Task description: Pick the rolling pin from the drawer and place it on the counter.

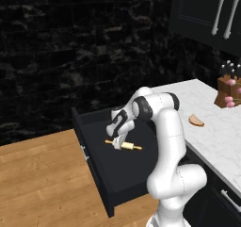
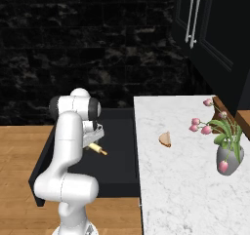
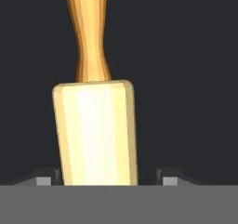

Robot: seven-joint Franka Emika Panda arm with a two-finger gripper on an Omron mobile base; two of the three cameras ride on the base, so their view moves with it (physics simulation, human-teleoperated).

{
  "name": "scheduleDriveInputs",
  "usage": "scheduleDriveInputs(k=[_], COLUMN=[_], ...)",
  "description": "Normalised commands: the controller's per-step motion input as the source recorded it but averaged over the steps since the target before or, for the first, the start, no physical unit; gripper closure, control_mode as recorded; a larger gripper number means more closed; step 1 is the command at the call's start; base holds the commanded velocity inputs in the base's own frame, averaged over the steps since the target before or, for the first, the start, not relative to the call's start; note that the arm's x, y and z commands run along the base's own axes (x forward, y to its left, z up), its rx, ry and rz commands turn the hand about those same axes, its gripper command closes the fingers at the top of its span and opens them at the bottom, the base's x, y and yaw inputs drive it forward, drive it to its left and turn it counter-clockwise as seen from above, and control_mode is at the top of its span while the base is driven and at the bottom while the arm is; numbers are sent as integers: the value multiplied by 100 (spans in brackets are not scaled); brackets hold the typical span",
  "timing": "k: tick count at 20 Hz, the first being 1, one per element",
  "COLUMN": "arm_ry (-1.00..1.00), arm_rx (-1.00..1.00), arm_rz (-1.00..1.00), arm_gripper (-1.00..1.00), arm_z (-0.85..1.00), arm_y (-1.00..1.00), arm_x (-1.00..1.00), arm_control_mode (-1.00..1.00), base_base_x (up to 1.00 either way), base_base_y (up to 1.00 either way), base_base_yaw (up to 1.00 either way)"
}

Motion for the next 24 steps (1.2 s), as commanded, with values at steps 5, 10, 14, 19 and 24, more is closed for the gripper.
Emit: scheduleDriveInputs(k=[5,10,14,19,24], arm_ry=[0,-4,-17,-18,-21], arm_rx=[0,0,0,0,0], arm_rz=[0,0,0,0,0], arm_gripper=[100,100,100,100,100], arm_z=[0,11,89,100,100], arm_y=[0,0,1,0,0], arm_x=[0,-10,-35,-18,-7], arm_control_mode=[-100,-100,-100,-100,-100], base_base_x=[0,0,0,0,0], base_base_y=[0,0,0,0,0], base_base_yaw=[0,0,0,0,0])
